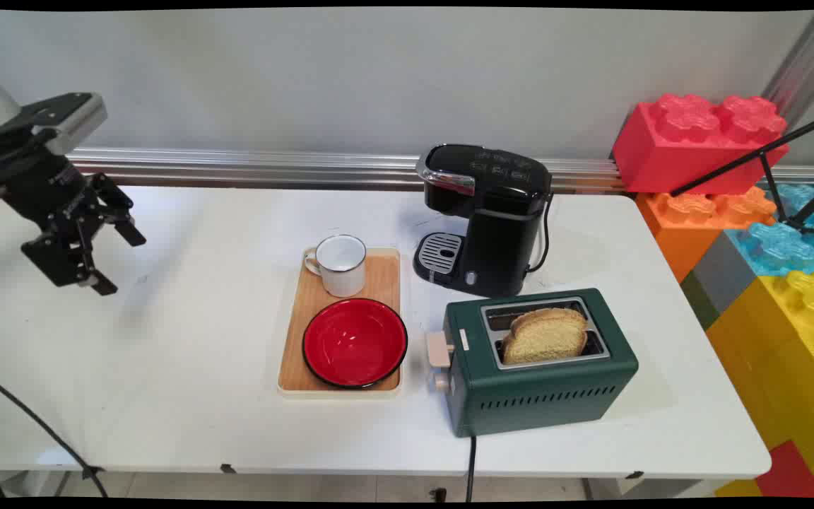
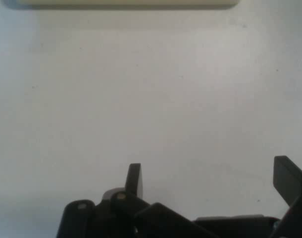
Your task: Press the toaster switch
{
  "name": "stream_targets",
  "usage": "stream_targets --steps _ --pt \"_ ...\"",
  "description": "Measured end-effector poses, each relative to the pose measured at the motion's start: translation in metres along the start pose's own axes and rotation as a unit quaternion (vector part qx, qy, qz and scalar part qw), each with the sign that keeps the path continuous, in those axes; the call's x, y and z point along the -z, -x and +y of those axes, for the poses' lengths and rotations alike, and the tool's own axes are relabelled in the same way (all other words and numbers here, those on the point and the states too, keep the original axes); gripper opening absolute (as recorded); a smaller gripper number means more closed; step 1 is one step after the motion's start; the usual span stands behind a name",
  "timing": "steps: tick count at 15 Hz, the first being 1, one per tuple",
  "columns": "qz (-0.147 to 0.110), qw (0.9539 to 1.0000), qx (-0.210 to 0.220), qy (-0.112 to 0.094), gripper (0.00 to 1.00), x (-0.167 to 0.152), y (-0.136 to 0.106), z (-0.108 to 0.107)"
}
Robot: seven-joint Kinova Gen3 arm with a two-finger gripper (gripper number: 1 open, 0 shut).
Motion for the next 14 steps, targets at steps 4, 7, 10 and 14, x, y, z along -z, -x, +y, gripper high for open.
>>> stream_targets --steps 4,7,10,14 --pt "0.029 0.9993 0.001 0.021 1.00 -0.006 -0.004 0.009" --pt "0.084 0.9953 0.004 0.049 1.00 -0.005 -0.019 0.022" --pt "0.145 0.9864 0.011 0.077 1.00 0.001 -0.038 0.035" --pt "0.207 0.9730 0.009 0.101 1.00 0.007 -0.057 0.048"
